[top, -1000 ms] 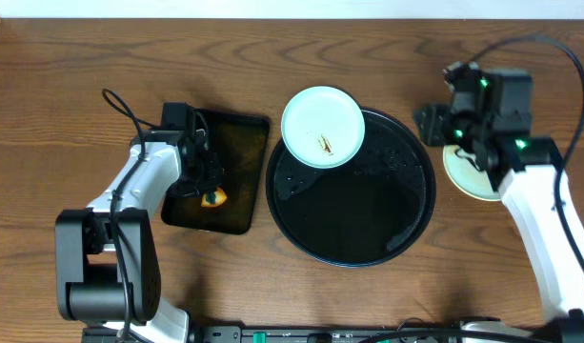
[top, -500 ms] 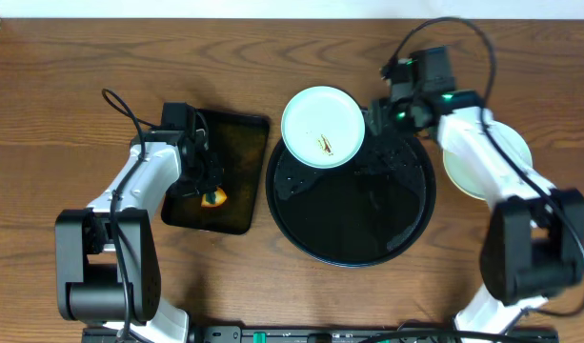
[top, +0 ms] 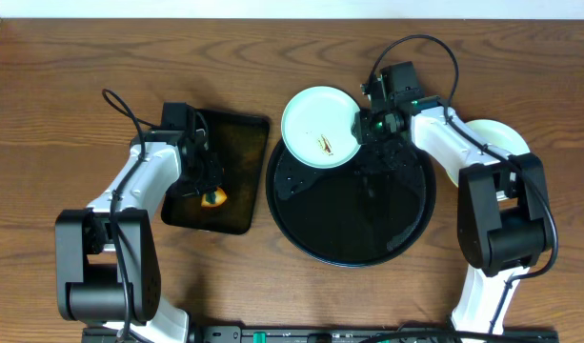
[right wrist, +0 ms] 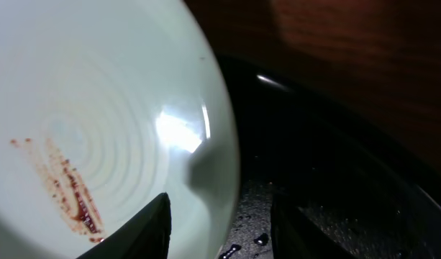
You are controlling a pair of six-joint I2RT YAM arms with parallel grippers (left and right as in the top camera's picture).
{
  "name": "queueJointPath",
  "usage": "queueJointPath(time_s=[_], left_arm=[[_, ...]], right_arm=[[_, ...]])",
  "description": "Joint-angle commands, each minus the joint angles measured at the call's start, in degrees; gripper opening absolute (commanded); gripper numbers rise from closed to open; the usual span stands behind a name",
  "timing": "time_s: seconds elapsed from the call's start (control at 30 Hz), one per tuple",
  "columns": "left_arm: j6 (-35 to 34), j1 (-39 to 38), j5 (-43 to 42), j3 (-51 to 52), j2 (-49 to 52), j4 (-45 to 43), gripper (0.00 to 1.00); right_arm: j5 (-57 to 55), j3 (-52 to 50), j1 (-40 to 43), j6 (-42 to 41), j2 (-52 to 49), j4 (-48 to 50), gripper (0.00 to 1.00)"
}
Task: Clean dirty plates on tray and stack at the side
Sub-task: 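Move right gripper to the remaining pale green plate and grip rim, then lift sponge from black tray with left gripper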
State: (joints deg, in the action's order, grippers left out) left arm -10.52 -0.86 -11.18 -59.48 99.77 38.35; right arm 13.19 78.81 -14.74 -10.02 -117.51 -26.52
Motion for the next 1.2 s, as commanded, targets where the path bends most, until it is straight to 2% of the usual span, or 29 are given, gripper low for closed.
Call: queueJointPath(time_s=[0.0, 0.27, 0.33, 0.57, 0.7, 0.9, 1.17], left_arm=[[-0.31, 0.04, 0.72, 0.20, 0.26, -0.02, 0.11], [-0.31, 0.02, 0.72, 0.20, 0.26, 0.02, 0.11], [-0.31, 0.04, 0.72, 0.20, 0.26, 0.24, 0.11], [-0.28, 0.02, 0.70, 0.20, 0.26, 0.39, 0.10], [1.49, 0.02, 0.57, 0.20, 0.26, 0.31, 0.08], [6.71, 0.02, -4.74, 0.20, 0.26, -1.36, 0.08], [7.54, 0.02, -4.68, 0.20, 0.26, -7.61, 0.13]], right_arm=[[-1.38, 0.79, -0.35, -2.16, -0.81, 0.13, 0.42], [-0.94, 0.59, -1.27, -2.16, -1.90, -1.86, 0.13], [-1.20, 0.59, -1.25, -1.92, -1.97, -3.58, 0.01], [-2.19, 0.59, -0.90, -2.08, -1.70, -10.27, 0.01], [-8.76, 0.59, -0.66, -4.39, -0.39, -16.35, 0.01], [-17.14, 0.59, -0.66, -7.17, 2.34, -22.73, 0.01], [-18.08, 0.59, -0.72, -7.52, 2.75, -26.14, 0.01]])
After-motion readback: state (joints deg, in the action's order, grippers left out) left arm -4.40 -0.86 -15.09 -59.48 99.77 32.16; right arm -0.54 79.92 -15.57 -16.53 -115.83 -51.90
